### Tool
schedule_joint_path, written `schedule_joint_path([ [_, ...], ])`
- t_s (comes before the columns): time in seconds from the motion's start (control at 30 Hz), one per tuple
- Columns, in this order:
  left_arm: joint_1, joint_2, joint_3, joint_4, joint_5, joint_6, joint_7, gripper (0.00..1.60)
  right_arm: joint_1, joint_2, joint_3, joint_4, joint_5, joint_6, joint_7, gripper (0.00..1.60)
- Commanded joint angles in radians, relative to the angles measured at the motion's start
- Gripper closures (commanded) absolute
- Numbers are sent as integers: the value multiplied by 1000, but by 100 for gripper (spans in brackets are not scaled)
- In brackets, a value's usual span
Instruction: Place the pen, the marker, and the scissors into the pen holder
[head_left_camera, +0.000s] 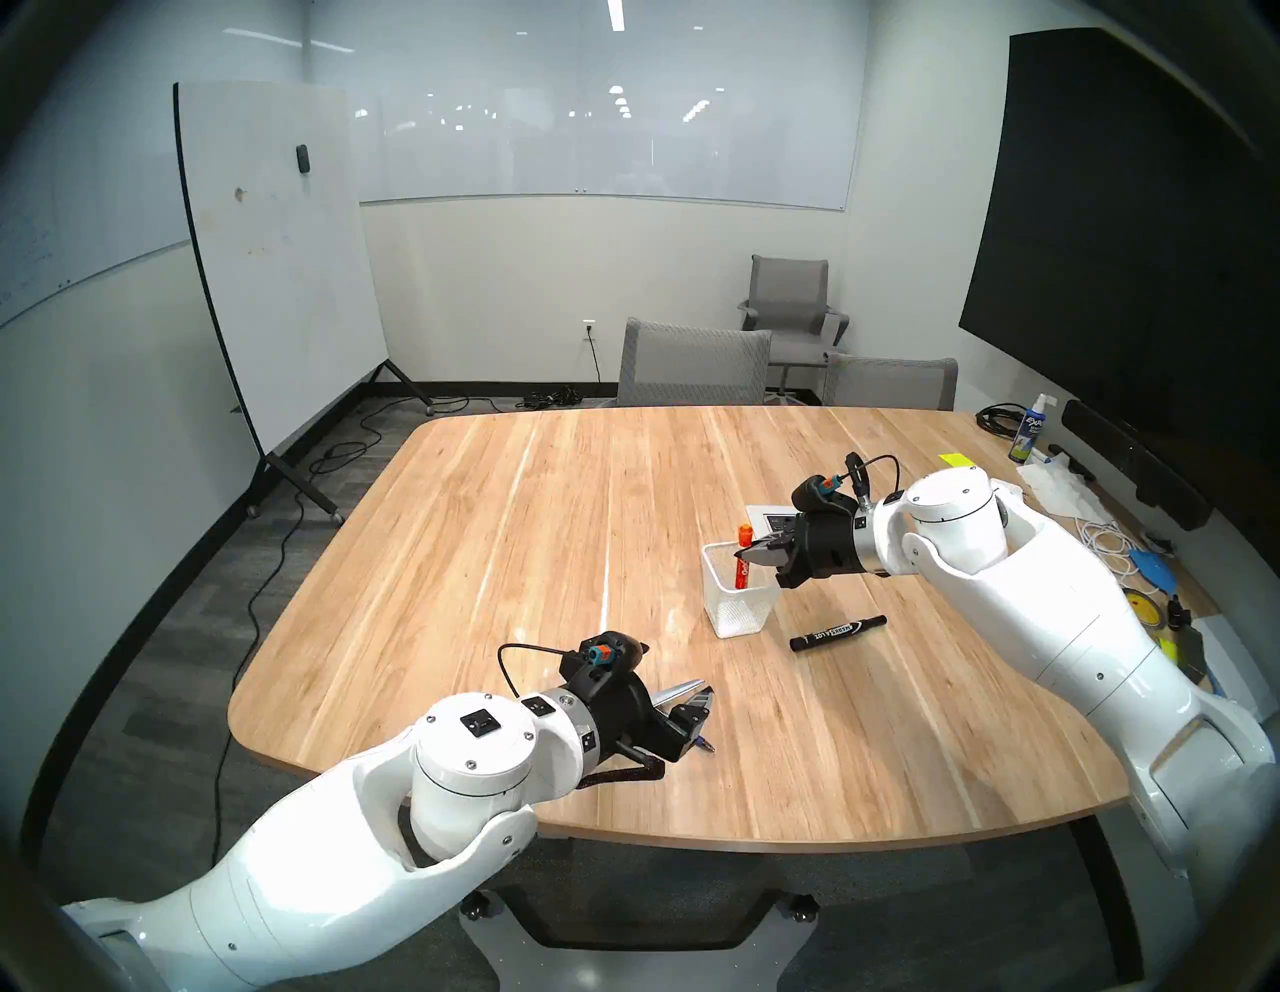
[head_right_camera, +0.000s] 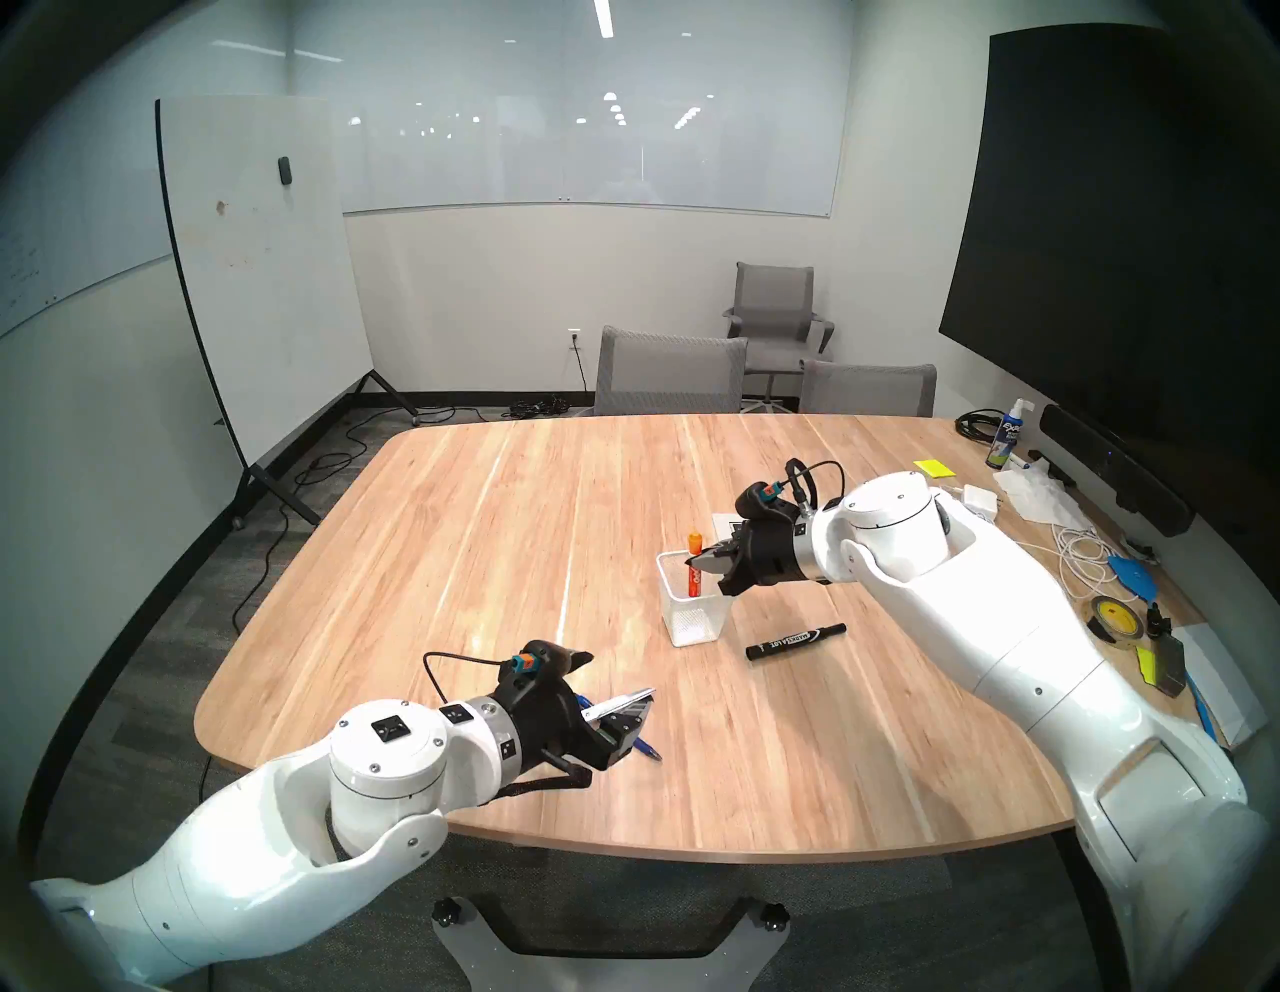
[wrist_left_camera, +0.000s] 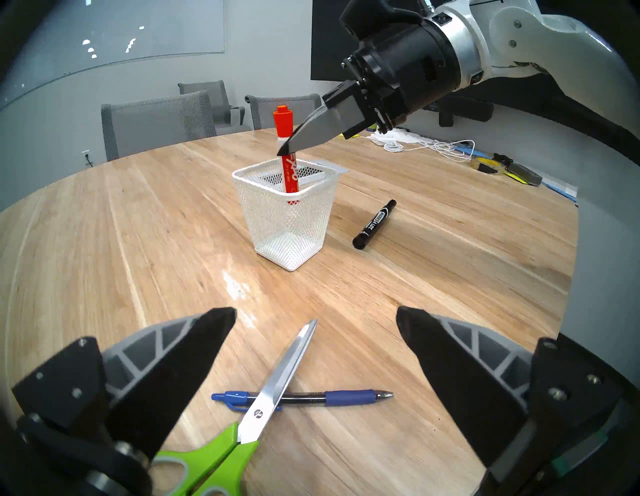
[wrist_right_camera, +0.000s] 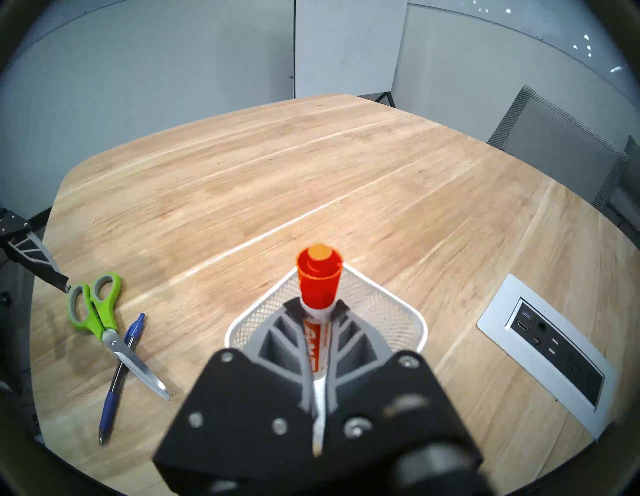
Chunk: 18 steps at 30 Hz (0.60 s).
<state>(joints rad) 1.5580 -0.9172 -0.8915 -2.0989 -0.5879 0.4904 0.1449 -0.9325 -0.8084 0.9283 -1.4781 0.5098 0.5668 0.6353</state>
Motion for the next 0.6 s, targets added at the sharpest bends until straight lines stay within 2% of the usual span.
schedule_joint_path([
  [0.0,-2,-4,-2,-16,1,-7,0,0,5,-9,5,-3,4,-3,1,160],
  [0.57,-2,-4,-2,-16,1,-7,0,0,6,-16,-2,-4,-6,18,6,160],
])
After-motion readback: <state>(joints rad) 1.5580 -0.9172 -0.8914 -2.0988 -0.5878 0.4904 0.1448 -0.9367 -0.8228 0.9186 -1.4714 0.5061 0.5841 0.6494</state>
